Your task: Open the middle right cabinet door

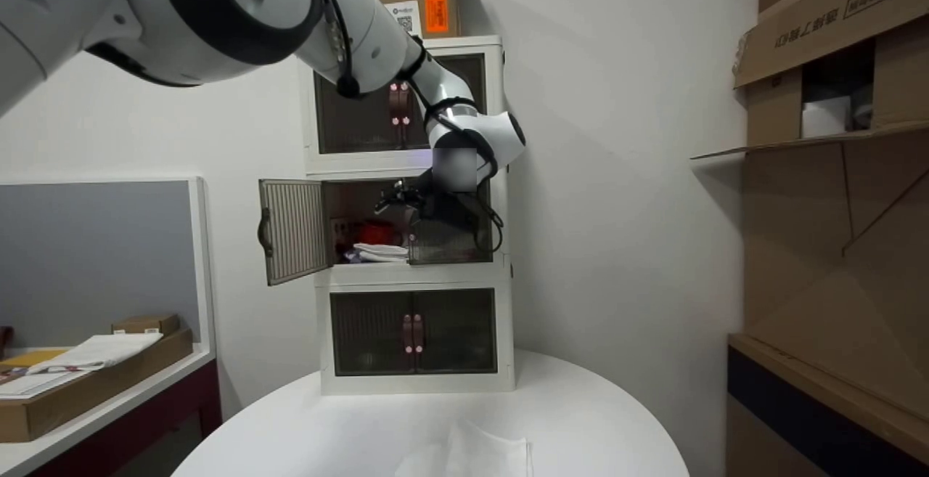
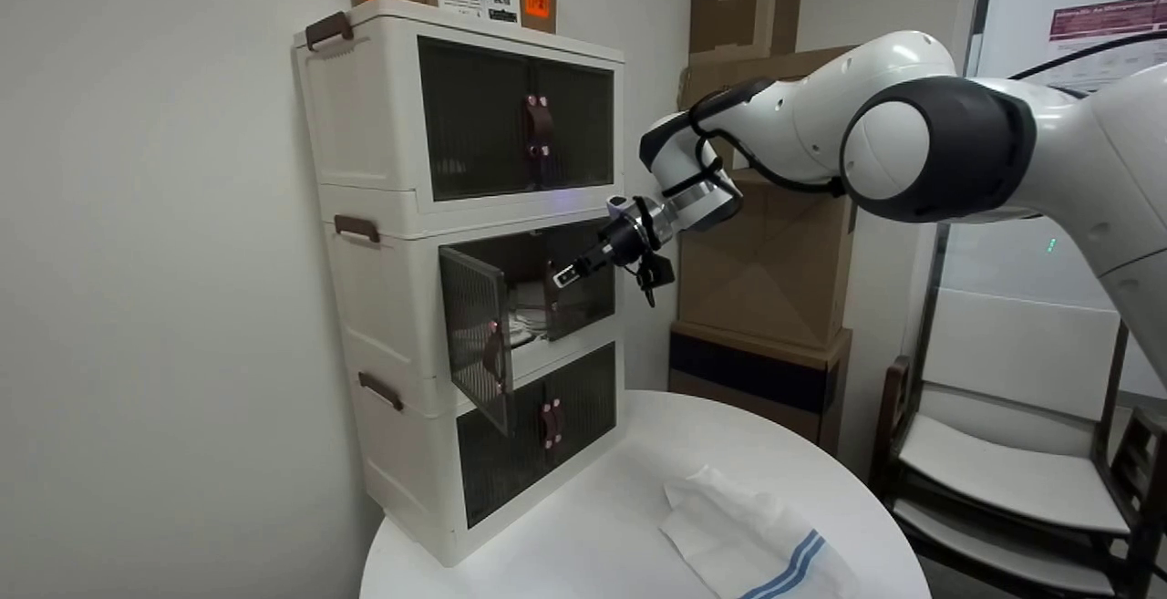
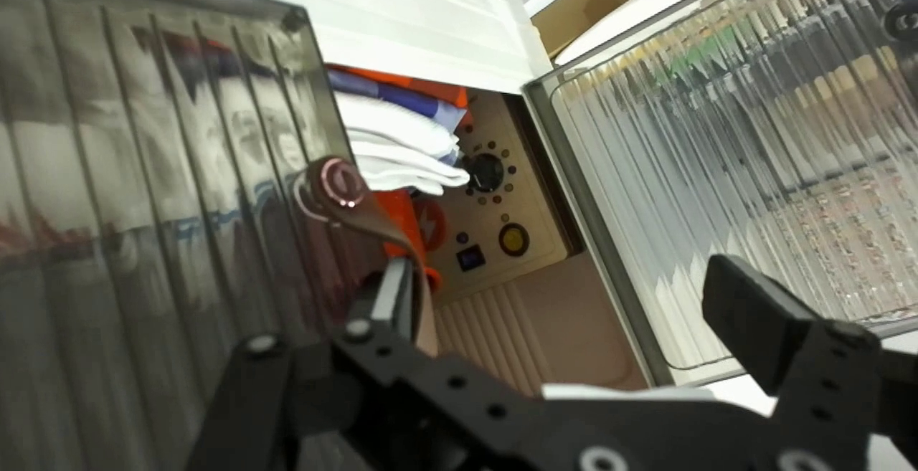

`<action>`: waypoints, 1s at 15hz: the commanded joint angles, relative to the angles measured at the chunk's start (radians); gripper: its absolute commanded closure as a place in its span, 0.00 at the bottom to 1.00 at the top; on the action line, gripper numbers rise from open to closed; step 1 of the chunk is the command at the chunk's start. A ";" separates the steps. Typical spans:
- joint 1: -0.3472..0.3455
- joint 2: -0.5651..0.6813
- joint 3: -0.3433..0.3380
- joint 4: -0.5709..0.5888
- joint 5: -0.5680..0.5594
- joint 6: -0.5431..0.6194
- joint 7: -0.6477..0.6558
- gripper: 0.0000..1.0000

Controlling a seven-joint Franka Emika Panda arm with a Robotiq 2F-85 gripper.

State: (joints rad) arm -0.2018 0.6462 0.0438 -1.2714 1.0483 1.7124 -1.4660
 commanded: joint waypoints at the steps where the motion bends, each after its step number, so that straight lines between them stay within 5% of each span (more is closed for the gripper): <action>1: -0.026 -0.055 0.004 -0.075 0.011 -0.073 0.000 0.00; 15: -0.053 -0.227 -0.112 -0.308 0.011 0.022 0.021 0.00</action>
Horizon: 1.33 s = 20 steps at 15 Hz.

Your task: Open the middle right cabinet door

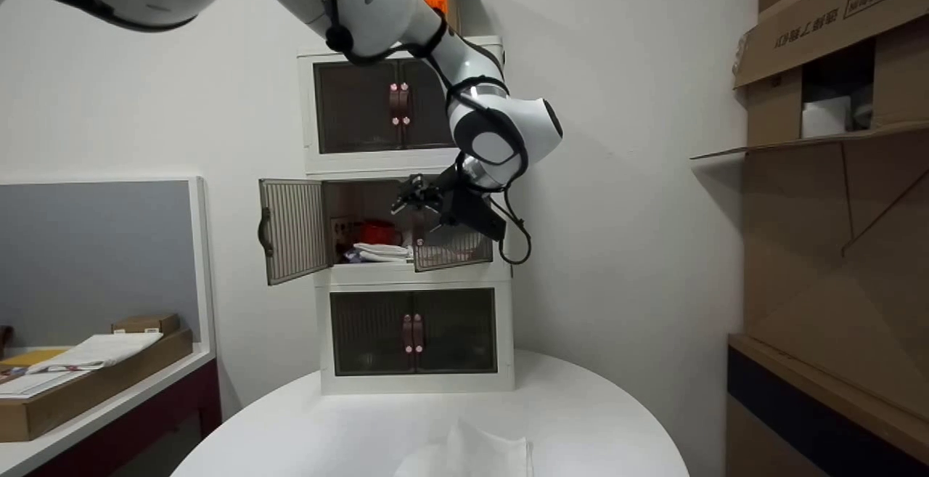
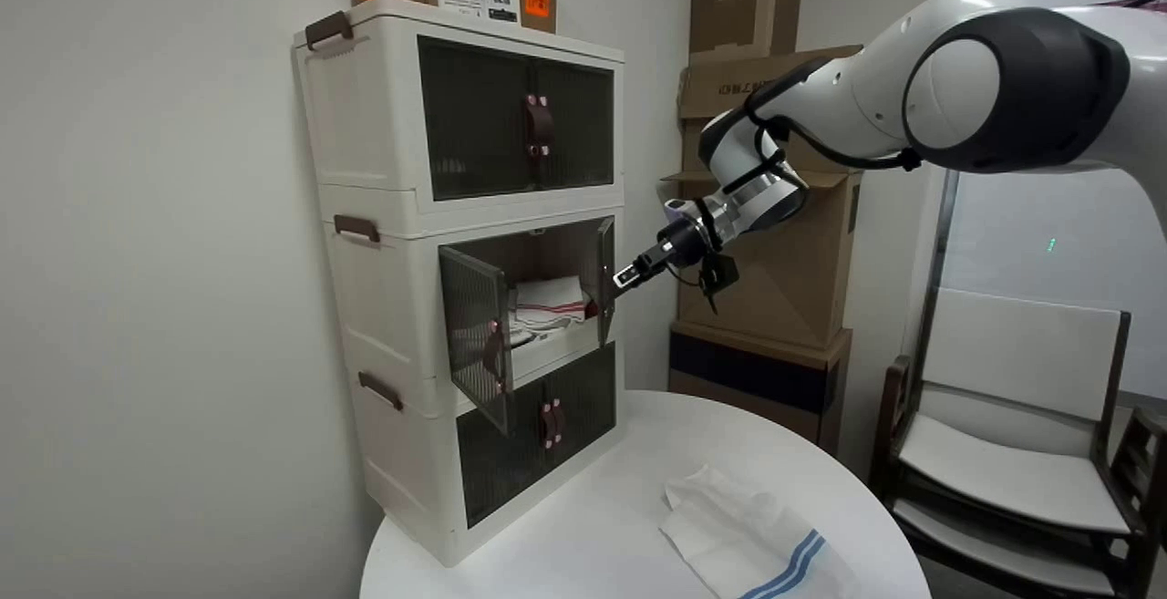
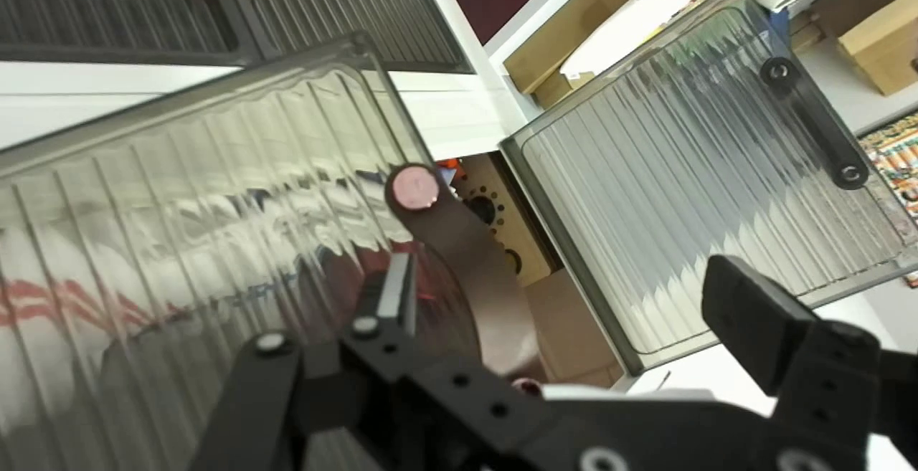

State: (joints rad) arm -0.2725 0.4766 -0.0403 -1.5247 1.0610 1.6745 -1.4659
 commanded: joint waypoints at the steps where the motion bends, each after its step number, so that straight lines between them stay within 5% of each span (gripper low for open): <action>1: 0.019 -0.065 -0.034 -0.060 -0.004 0.080 0.015 0.00; 7: 0.008 -0.122 -0.060 -0.061 -0.031 0.111 0.119 0.00; 12: 0.022 -0.252 -0.115 -0.014 -0.287 0.090 0.328 0.00; 16: 0.013 -0.314 -0.105 0.138 -0.498 -0.112 0.418 0.00; 20: 0.022 -0.272 -0.086 0.344 -0.500 -0.313 0.461 0.00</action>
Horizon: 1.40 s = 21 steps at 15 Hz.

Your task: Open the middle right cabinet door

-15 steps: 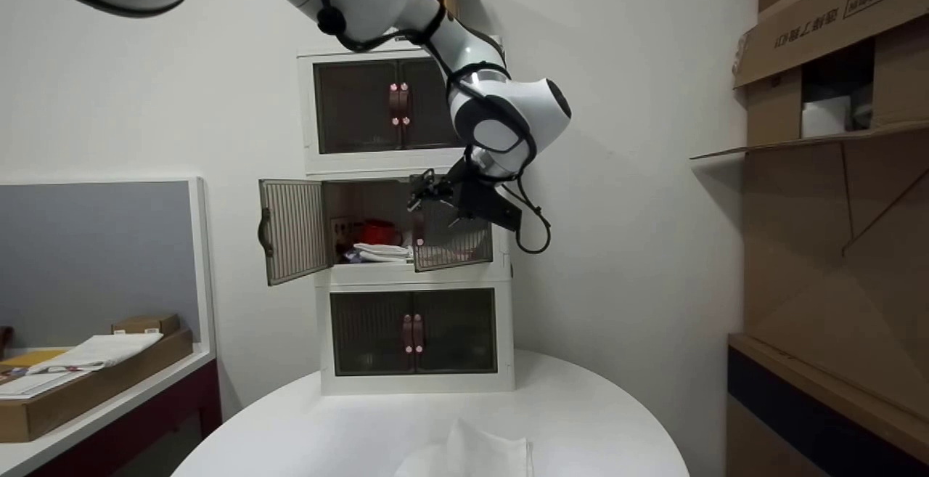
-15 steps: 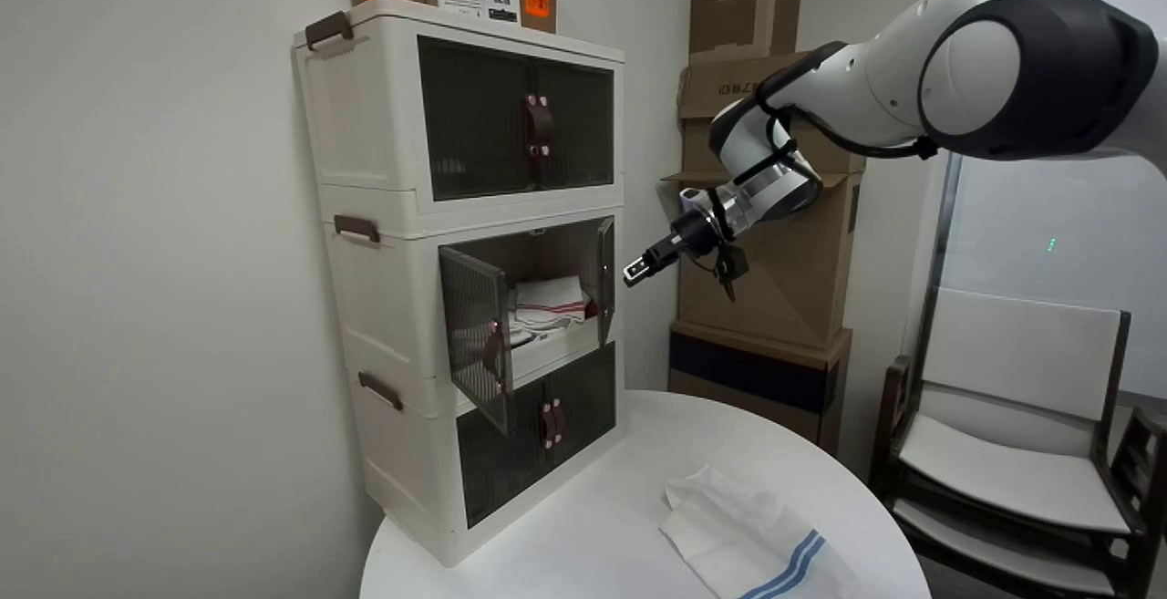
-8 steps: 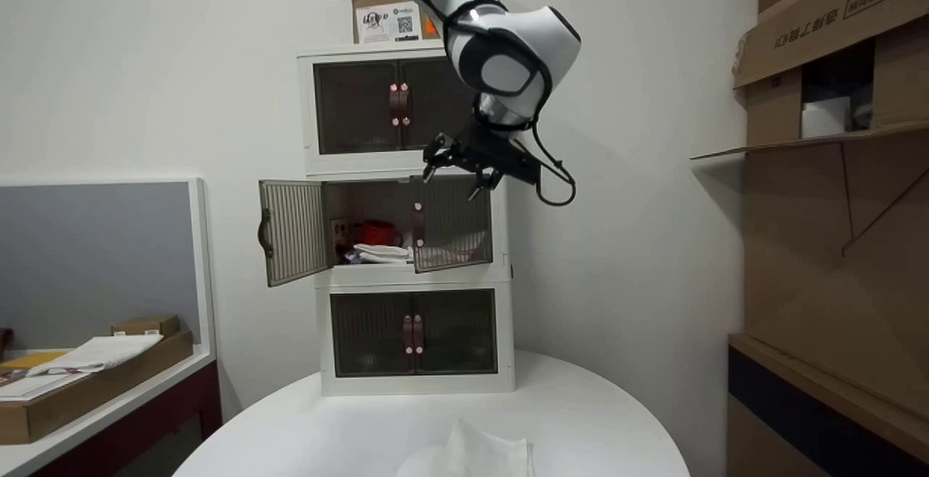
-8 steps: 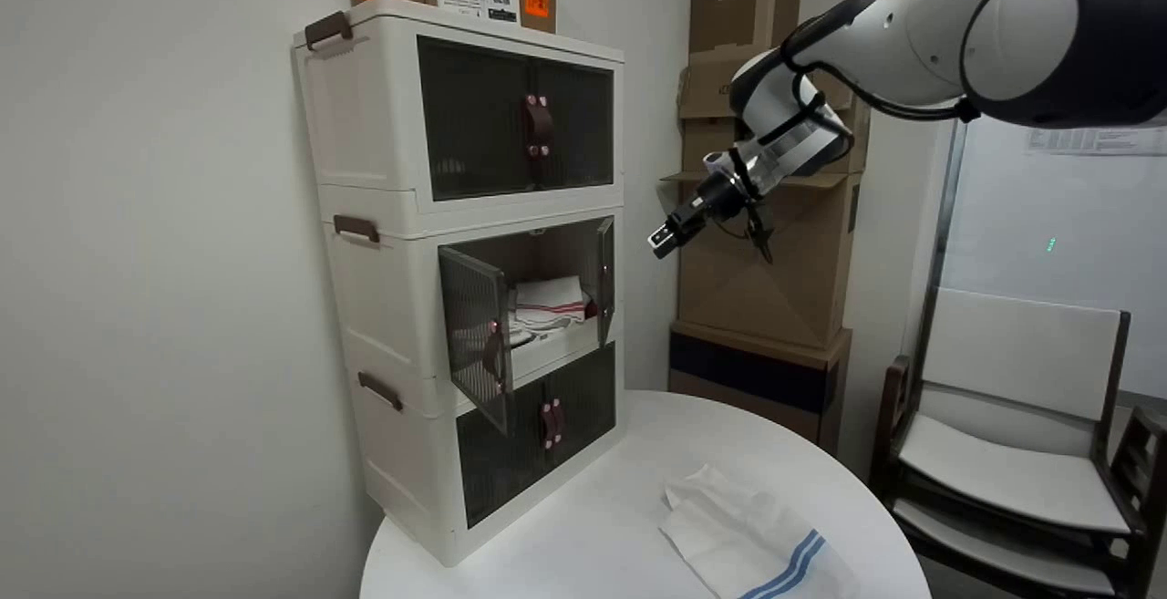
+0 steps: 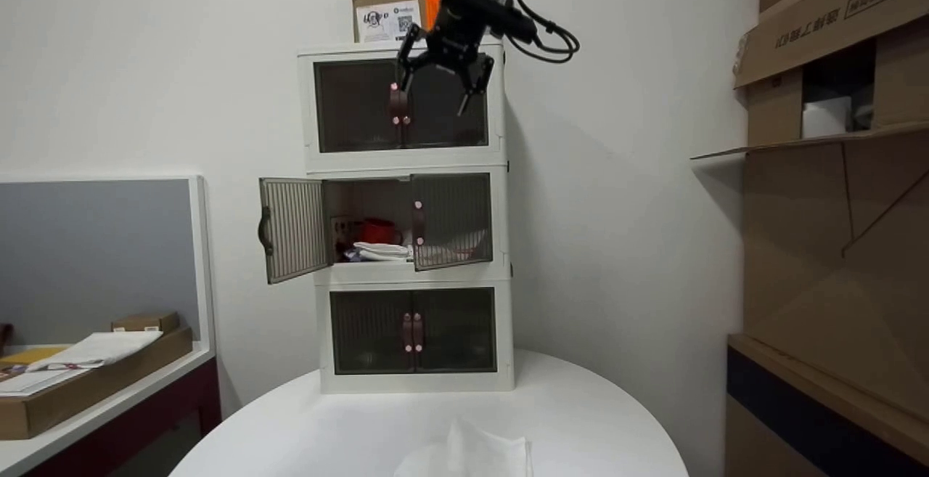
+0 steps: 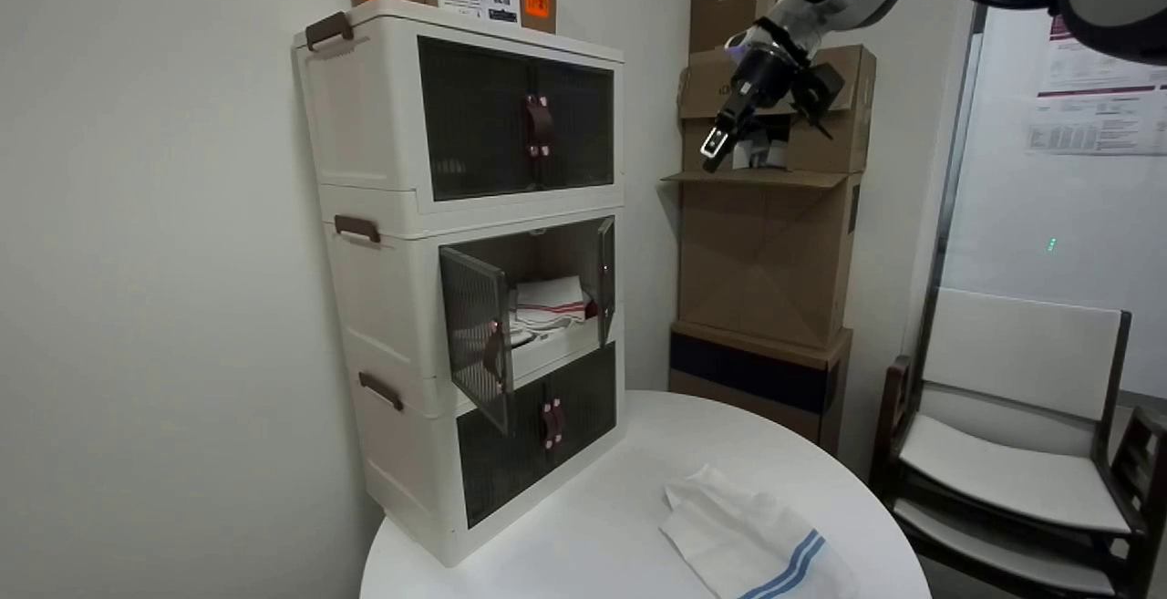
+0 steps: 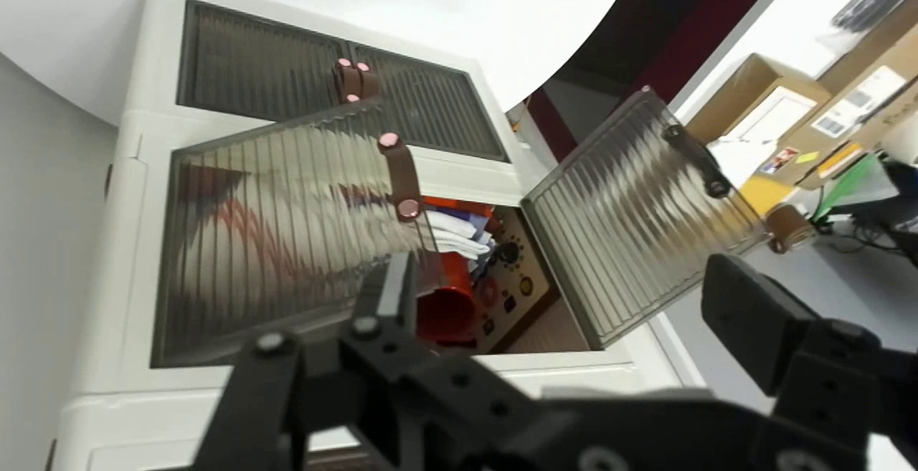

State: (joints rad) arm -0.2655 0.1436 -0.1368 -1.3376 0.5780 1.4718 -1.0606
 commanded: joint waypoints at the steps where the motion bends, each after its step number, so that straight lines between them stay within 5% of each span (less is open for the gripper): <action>1: 0.020 0.080 0.017 0.197 -0.010 -0.135 0.067 0.00; 2: 0.009 0.010 0.009 0.075 0.000 -0.069 0.026 0.00; 9: 0.021 0.014 0.019 0.072 -0.007 -0.052 0.052 0.00; 15: 0.160 0.068 0.074 0.100 -0.072 0.195 0.499 0.00; 21: 0.305 0.156 0.076 0.179 -0.347 0.265 0.890 0.00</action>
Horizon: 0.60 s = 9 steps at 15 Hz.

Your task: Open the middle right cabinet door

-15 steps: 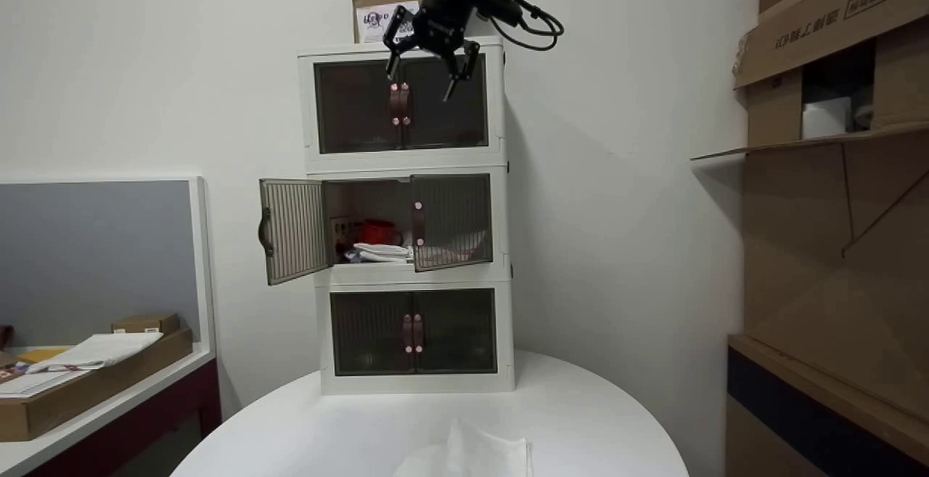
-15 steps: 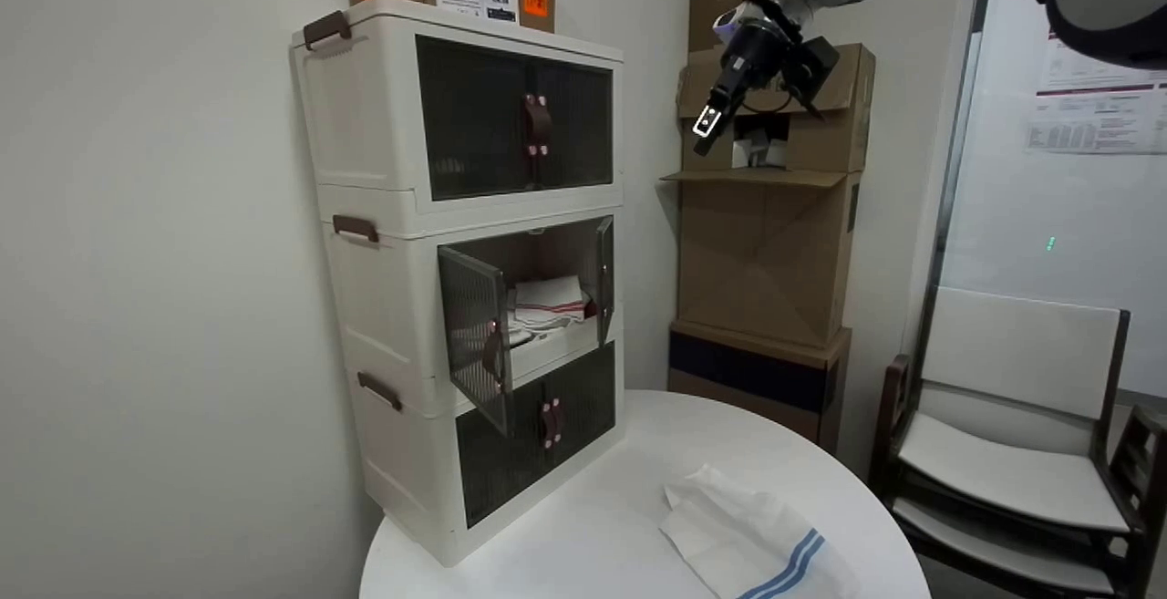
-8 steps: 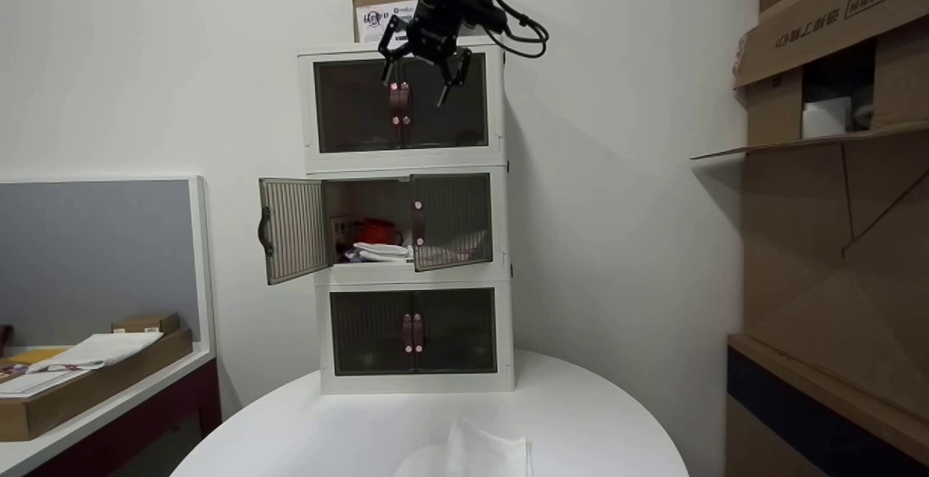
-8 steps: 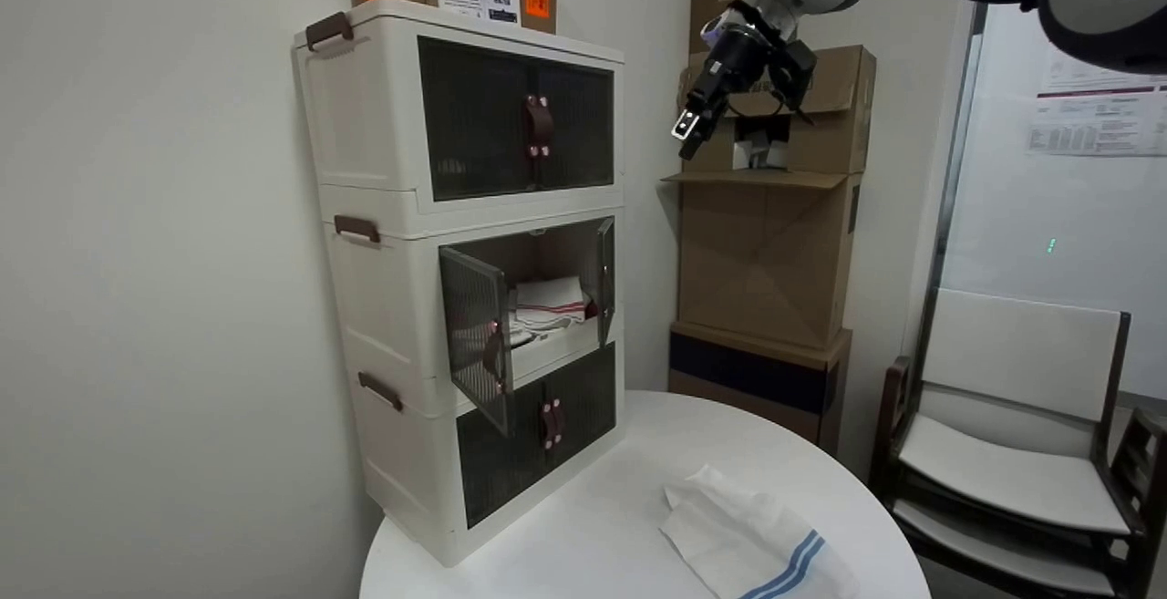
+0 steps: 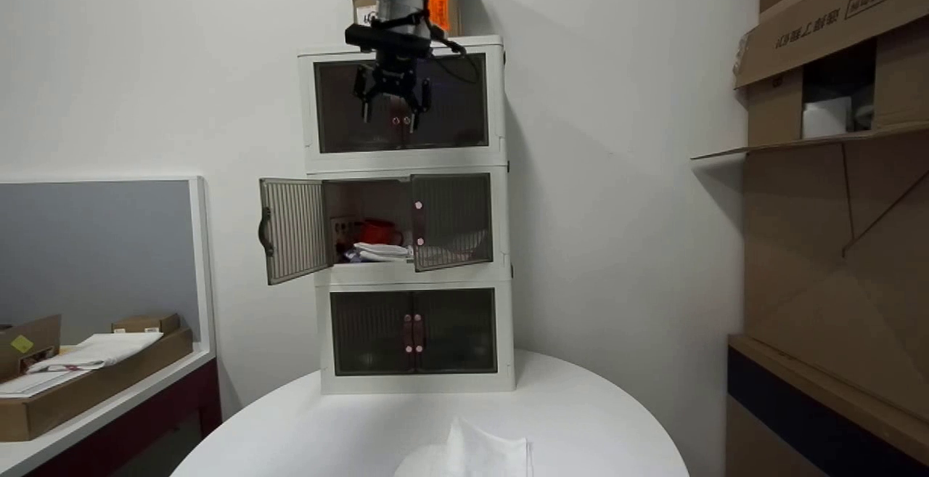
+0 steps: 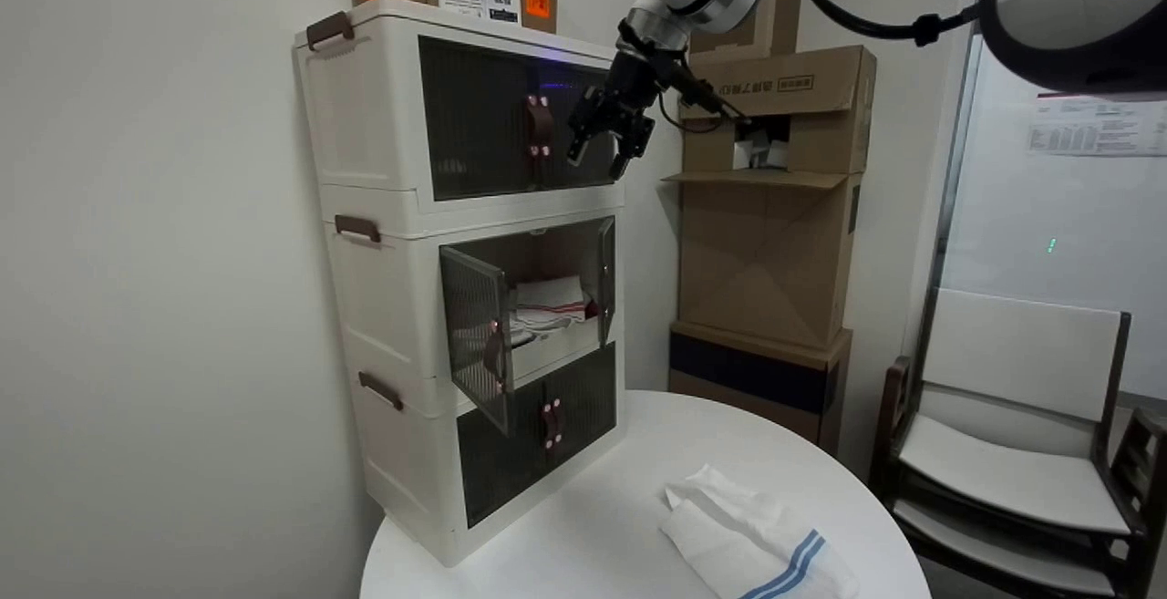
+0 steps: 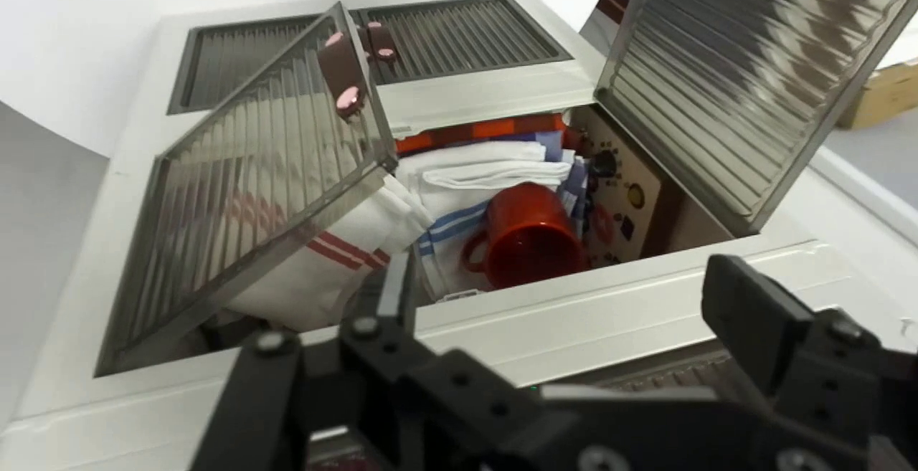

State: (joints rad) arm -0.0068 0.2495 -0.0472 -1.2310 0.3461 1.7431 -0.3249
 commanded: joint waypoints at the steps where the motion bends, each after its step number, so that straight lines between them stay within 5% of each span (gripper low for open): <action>1: 0.060 0.061 -0.018 0.089 -0.159 -0.021 0.210 0.00; 9: 0.098 0.181 -0.040 0.227 -0.376 -0.223 0.577 0.00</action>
State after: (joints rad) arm 0.0772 0.3493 -0.0660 -1.1092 0.0013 1.6122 0.1328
